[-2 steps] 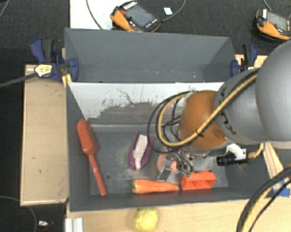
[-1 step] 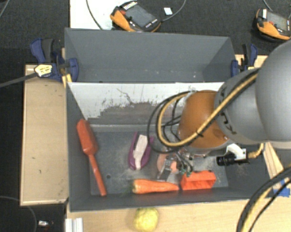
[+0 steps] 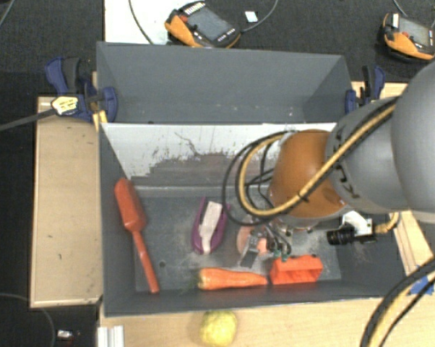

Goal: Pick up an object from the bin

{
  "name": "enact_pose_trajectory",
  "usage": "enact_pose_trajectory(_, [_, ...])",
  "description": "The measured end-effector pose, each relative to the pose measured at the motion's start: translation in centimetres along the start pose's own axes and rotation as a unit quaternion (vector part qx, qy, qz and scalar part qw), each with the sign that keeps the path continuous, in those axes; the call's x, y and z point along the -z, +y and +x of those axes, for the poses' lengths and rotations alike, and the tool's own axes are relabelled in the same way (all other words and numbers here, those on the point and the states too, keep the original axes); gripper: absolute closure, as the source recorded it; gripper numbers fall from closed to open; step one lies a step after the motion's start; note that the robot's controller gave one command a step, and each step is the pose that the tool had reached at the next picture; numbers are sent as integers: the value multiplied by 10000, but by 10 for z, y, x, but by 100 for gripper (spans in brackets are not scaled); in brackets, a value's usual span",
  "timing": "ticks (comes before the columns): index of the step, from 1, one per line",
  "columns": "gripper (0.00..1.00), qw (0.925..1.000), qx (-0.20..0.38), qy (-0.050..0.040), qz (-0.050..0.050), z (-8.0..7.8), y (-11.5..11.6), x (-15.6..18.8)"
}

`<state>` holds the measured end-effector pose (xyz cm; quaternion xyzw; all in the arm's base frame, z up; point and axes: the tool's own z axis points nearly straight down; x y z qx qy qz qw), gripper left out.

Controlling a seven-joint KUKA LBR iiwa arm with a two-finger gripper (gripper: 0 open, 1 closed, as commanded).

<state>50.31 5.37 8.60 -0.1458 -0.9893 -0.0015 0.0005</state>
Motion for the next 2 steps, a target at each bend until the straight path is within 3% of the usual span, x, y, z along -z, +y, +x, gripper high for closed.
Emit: enact_pose_trajectory(2, [100,10000,30,7,0,0,0,61])
